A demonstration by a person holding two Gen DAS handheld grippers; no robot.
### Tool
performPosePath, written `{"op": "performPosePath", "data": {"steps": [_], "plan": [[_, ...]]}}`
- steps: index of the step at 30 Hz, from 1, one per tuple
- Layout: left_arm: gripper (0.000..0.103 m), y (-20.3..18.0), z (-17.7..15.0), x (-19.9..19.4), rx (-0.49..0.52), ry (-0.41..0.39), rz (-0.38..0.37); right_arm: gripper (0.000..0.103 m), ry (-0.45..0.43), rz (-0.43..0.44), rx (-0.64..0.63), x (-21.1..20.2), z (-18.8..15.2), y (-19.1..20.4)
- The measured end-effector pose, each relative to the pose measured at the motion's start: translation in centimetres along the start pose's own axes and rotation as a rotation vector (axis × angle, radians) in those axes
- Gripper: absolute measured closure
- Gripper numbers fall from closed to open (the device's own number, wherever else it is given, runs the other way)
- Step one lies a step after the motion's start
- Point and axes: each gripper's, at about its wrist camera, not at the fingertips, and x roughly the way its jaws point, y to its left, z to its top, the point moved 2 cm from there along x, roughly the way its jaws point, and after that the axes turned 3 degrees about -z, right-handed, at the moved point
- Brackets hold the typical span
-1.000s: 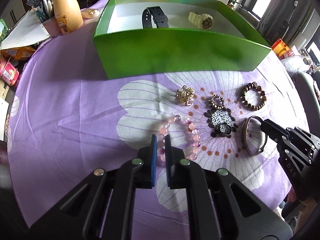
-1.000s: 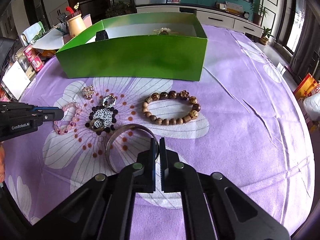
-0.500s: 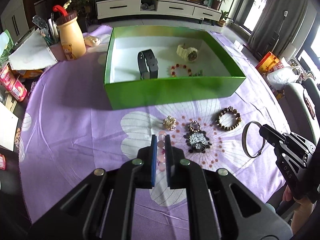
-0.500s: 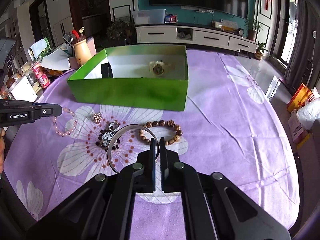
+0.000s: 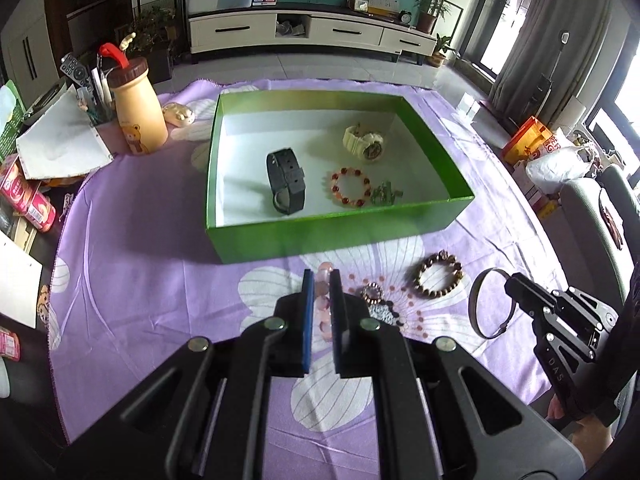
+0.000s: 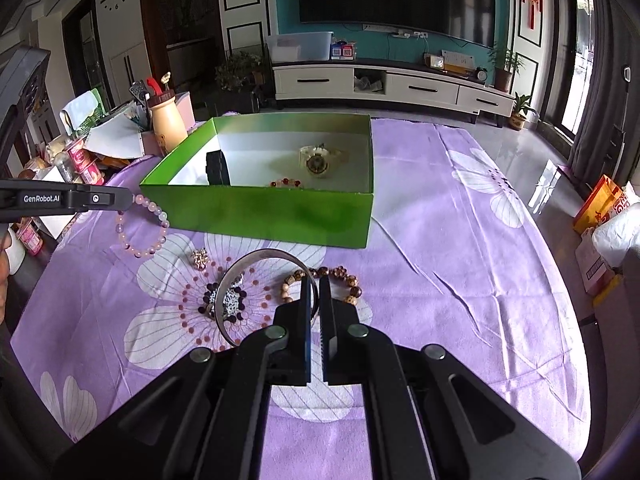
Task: Organize jewelry
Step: 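Carry the pink bracelet and silver bangle into the green box and release both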
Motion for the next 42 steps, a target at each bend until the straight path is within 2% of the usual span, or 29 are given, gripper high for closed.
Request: {"op": "performPosePath", "data": {"steps": [13, 22, 28, 36, 42], "plan": [[0.096, -1.4, 7.0, 0.7, 0.008, -0.046, -0.036, 0.100, -0.042, -0.008, 0.004, 1.3, 5.2, -0.1], [0.096, -1.2, 12.4, 4.4, -0.014, -0.035, -0.025, 0.100, -0.020, -0.032, 0.017, 5.5, 9.6, -0.7], [0.096, 0.4, 15.2, 8.4, -0.040, 0.010, 0.026, 0.100, 0.026, -0.051, 0.012, 9.3, 11.7, -0.7], [0.096, 2.9, 16.8, 12.9, -0.074, 0.075, 0.096, 0.100, 0.095, -0.064, -0.034, 13.8, 12.4, 0.4], [0.096, 3.5, 16.8, 15.2, -0.085, 0.114, 0.118, 0.100, 0.129, -0.067, -0.043, 16.0, 12.5, 0.9]]}}
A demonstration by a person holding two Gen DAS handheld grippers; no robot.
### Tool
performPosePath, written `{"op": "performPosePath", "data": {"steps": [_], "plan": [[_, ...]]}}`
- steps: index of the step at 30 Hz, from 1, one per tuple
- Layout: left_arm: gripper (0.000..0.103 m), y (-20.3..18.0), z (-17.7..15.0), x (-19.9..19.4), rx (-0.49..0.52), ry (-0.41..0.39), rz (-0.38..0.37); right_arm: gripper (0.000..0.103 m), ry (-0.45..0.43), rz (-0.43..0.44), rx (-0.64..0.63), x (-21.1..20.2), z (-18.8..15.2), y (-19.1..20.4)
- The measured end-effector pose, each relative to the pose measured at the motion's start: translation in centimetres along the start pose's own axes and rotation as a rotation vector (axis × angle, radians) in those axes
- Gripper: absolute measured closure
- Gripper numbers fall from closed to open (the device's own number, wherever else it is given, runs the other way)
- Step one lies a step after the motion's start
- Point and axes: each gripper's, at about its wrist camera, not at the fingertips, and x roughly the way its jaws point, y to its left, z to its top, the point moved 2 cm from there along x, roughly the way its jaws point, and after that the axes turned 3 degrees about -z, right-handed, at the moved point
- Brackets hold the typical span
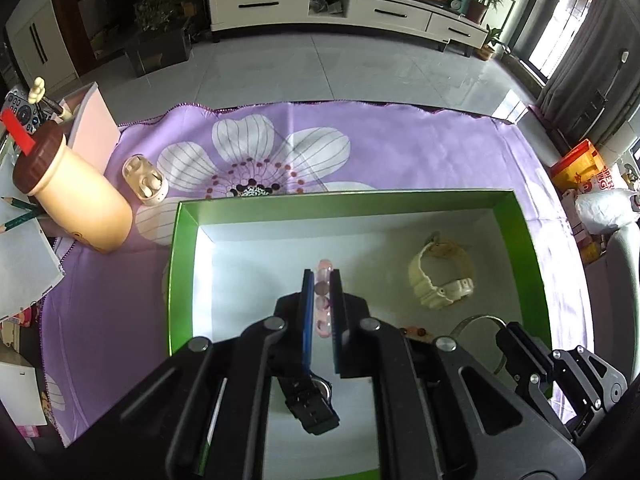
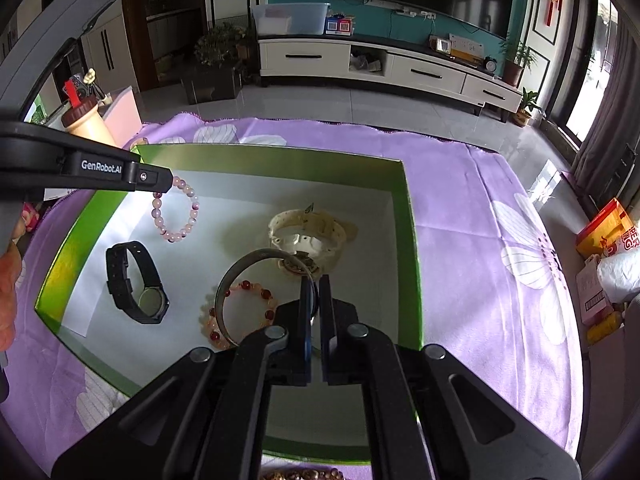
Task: Organize jewelry
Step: 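Carry the pink bracelet and silver bangle into the green box and release both, then move the left tool toward the gold brooch while the right tool approaches the wooden bead bracelet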
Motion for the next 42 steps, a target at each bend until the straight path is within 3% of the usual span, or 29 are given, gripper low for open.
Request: {"op": "performPosePath", "data": {"steps": [6, 20, 23, 26, 28, 32, 35, 39, 42], "plan": [[0.096, 0.3, -0.1, 1.6, 0.008, 0.029, 0.042, 0.100, 0.012, -0.003, -0.002, 0.9, 0.7, 0.4], [0.094, 1.0, -0.2, 2.4, 0.004, 0.054, 0.054, 0.099, 0.043, 0.000, -0.014, 2.4, 1.1, 1.1], [0.083, 1.2, -0.2, 2.3, -0.001, 0.051, 0.057, 0.098, 0.048, 0.005, -0.013, 2.6, 0.8, 1.3], [0.063, 1.2, -0.1, 1.6, -0.004, 0.032, 0.061, 0.097, 0.046, -0.002, -0.005, 2.4, 0.9, 1.2], [0.053, 1.0, 0.0, 0.8, 0.003, 0.008, 0.066, 0.089, 0.036, 0.013, 0.017, 1.9, 1.0, 0.8], [0.048, 0.8, -0.2, -1.3, 0.011, -0.028, 0.053, 0.086, -0.004, 0.038, 0.056, 0.1, 0.8, -0.2], [0.037, 0.6, -0.9, -3.3, 0.022, -0.068, 0.049, 0.086, -0.026, 0.052, 0.073, -1.6, 0.2, -0.8], [0.020, 0.5, -2.8, -6.5, 0.040, -0.115, 0.035, 0.084, -0.062, 0.074, 0.090, -4.6, -1.3, -1.4], [0.016, 0.3, -5.2, -9.1, 0.073, -0.151, 0.029, 0.082, -0.082, 0.088, 0.084, -6.9, -3.0, -2.2]]}}
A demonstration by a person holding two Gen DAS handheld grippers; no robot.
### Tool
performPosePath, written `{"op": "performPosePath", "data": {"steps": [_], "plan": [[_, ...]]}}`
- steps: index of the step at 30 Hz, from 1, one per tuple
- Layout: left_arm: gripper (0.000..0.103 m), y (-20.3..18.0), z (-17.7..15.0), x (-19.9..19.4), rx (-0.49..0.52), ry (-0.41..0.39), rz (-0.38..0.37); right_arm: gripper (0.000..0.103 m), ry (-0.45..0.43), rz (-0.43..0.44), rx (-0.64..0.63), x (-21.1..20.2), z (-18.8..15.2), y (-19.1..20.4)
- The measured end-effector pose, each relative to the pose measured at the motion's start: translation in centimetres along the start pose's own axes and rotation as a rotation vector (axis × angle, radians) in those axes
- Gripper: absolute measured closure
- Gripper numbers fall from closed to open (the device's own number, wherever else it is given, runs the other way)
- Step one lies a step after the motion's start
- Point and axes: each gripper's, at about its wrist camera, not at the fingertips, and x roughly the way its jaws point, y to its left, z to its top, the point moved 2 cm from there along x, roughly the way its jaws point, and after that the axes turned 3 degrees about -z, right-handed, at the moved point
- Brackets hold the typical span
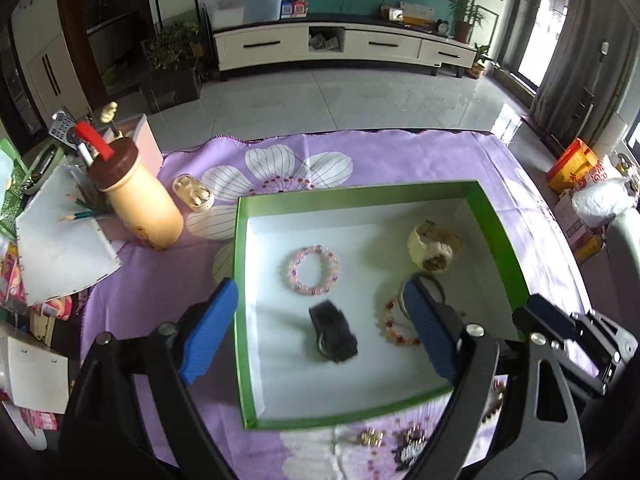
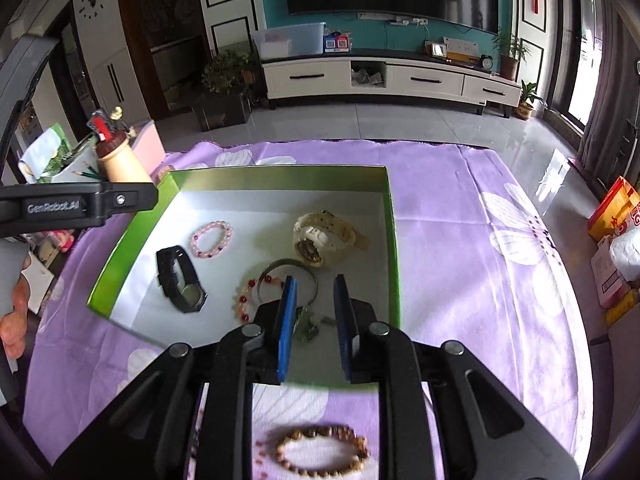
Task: Organize jewelry
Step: 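Move the left tool toward the gold brooch while the right tool approaches the wooden bead bracelet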
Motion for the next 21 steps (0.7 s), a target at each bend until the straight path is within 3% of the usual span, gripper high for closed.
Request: {"op": "performPosePath", "data": {"steps": [11, 21], "plan": [[0.010, -0.9, -9.5, -5.1, 0.071, 0.064, -0.078, 0.057, 0.007, 0.042, 0.004, -6.2, -6.4, -0.9], [0.007, 1.5, -16.8, -3.0, -0.098, 0.152, -0.101, 0.055, 0.065, 0.065, -0.004, -7.4, -12.1, -1.4]]}}
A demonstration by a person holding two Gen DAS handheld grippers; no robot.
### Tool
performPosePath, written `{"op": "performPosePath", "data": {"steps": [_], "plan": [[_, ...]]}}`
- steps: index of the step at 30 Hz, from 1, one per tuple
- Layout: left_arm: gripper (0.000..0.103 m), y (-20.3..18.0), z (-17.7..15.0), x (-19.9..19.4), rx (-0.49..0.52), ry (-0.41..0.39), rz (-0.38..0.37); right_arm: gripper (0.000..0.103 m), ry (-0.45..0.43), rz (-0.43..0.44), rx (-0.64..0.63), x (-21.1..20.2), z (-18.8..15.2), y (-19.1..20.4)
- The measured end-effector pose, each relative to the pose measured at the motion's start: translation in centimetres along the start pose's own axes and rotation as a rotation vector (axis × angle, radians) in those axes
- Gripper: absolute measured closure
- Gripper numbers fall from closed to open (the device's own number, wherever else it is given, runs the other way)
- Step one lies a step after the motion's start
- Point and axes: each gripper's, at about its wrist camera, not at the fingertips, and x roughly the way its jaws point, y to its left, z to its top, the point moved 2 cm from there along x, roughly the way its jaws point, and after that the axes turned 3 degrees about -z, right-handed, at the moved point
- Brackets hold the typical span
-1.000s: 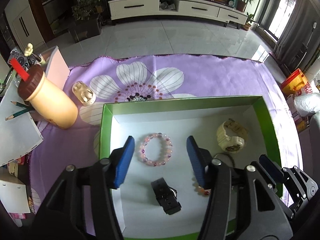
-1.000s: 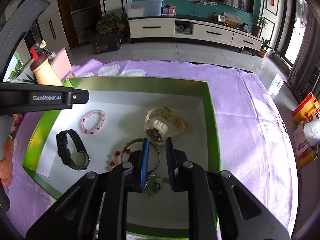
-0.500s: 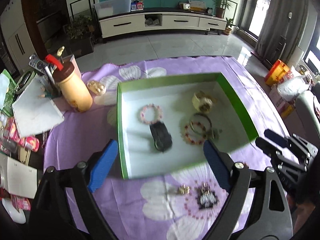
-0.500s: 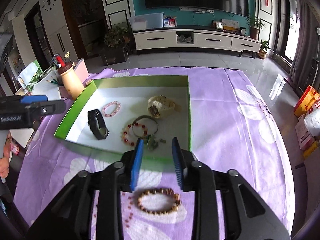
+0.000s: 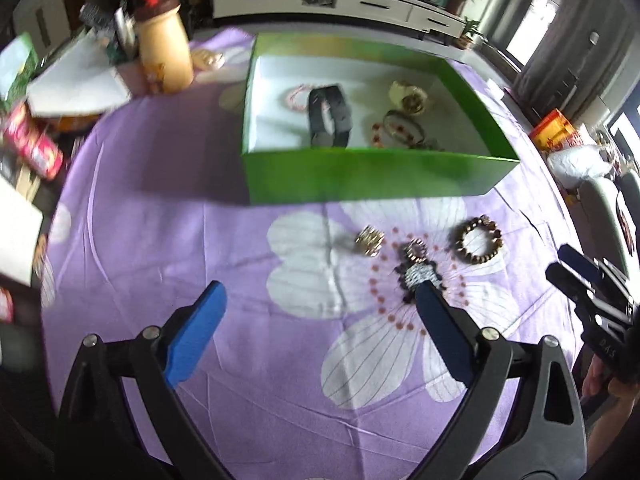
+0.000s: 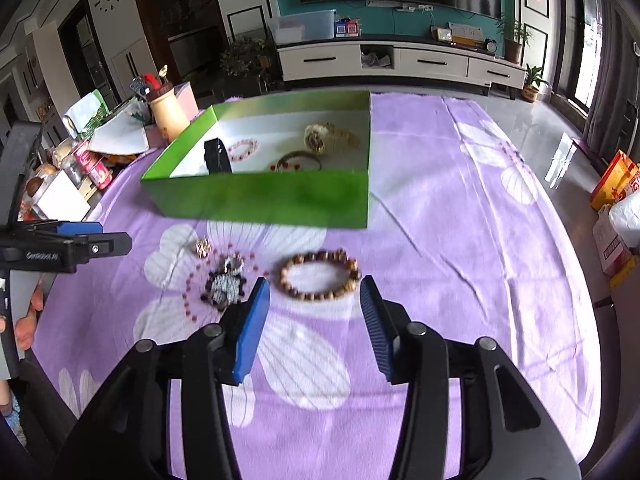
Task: Organize jewelry
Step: 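Move the left tool toward the gold brooch while the right tool approaches the wooden bead bracelet, then grasp the gold brooch with the left tool while the right tool grasps the wooden bead bracelet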
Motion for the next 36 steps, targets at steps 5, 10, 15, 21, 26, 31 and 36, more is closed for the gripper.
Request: {"op": "performPosePath", "data": {"steps": [5, 10, 15, 21, 26, 31, 36], "plan": [[0.007, 1.0, -1.9, 1.5, -0.054, 0.013, 0.008, 0.055, 0.032, 0.012, -0.040, 1.1, -2.2, 0.7], [0.007, 0.3, -1.8, 2.9, -0.022, 0.023, 0.031, 0.055, 0.052, 0.019, -0.088, 2.6, -2.6, 1.8], [0.007, -0.8, -0.9, 3.8, 0.040, 0.003, 0.045, 0.056, 0.057, 0.014, -0.121, 4.3, -1.7, 2.2], [0.007, -1.4, 0.5, 4.7, 0.081, -0.009, 0.042, 0.062, 0.069, 0.015, -0.145, 6.2, -0.5, 2.1], [0.022, -2.0, 1.0, 5.7, 0.121, 0.001, 0.050, 0.064, 0.075, 0.017, -0.164, 7.1, -0.3, 2.2], [0.036, -2.7, 1.3, 6.8, 0.145, 0.012, 0.041, 0.066, 0.075, 0.015, -0.181, 7.7, 0.0, 2.2], [0.048, -3.5, 1.6, 7.5, 0.165, 0.018, 0.039, 0.071, 0.076, 0.008, -0.196, 8.3, 0.5, 2.5]]}}
